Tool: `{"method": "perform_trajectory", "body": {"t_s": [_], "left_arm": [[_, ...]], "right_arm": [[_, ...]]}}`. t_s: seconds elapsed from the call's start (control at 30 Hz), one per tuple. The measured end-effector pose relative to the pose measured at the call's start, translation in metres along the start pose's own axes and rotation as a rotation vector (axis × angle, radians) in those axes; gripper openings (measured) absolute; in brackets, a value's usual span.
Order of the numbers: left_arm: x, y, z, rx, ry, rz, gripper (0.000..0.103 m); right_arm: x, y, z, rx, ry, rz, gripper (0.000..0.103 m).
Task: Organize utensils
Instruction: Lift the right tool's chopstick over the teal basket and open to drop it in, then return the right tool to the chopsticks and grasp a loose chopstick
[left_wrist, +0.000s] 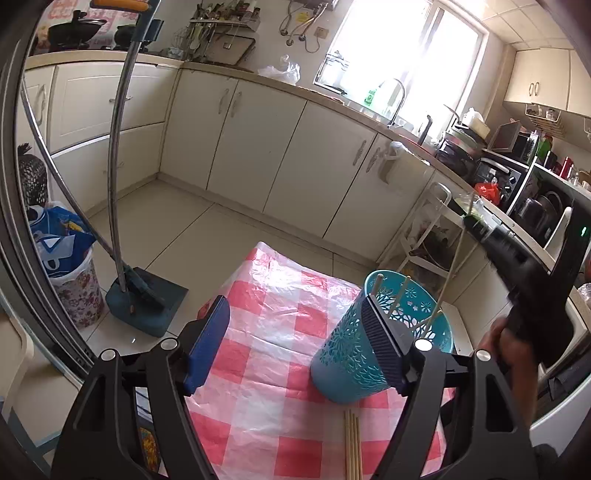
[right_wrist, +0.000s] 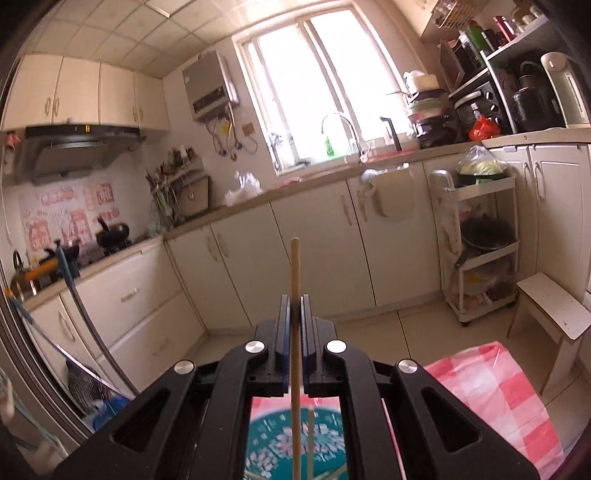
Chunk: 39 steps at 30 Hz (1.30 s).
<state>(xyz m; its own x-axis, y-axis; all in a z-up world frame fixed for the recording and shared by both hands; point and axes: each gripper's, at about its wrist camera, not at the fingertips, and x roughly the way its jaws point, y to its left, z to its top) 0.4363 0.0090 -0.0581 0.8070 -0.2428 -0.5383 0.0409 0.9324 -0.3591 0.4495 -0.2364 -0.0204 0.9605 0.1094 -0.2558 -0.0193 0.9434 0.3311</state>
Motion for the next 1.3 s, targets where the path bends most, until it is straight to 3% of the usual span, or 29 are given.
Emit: {"method": "perform_trajectory", "body": {"t_s": [0.13,0.23,0.3,0.47,0.53,0.63,0.7,0.8,1.23,1.3], "left_arm": [[-0.001,-0.002,-0.003,0.009,0.004,0.01,0.072],[-0.002,-0.005,-0.008,0.029,0.009,0.017,0.074],[-0.004,-0.01,-0.014,0.055,0.016,0.026,0.075],[-0.017,-0.021,-0.036,0.143,0.018,0.066,0.082],[-0.023,-0.023,-0.047,0.17,0.016,0.093,0.085],[-0.026,-0.022,-0.06,0.182,0.027,0.112,0.086],[-0.025,-0.026,-0.066,0.216,0.033,0.124,0.087],[-0.025,-0.026,-0.07,0.234,0.033,0.136,0.09],[-0.021,-0.035,-0.071,0.259,0.039,0.119,0.094],[-0.02,-0.033,-0.071,0.253,0.042,0.122,0.094]], "right_arm": [[-0.016,-0.009,-0.016,-0.01,0.056,0.0,0.007],[-0.053,-0.01,-0.025,-0.024,0.075,0.015,0.016],[-0.088,-0.013,-0.035,-0.022,0.083,0.018,0.037],[-0.145,-0.028,-0.066,0.011,0.12,-0.033,0.057],[-0.148,-0.035,-0.076,0.032,0.154,-0.067,0.058],[-0.128,-0.038,-0.089,0.018,0.285,-0.08,0.062],[-0.122,-0.04,-0.096,0.01,0.342,-0.086,0.069],[-0.122,-0.04,-0.106,0.019,0.402,-0.068,0.071],[-0.127,-0.039,-0.113,-0.054,0.418,-0.068,0.073],[-0.122,-0.036,-0.119,-0.073,0.436,-0.059,0.066]]}}
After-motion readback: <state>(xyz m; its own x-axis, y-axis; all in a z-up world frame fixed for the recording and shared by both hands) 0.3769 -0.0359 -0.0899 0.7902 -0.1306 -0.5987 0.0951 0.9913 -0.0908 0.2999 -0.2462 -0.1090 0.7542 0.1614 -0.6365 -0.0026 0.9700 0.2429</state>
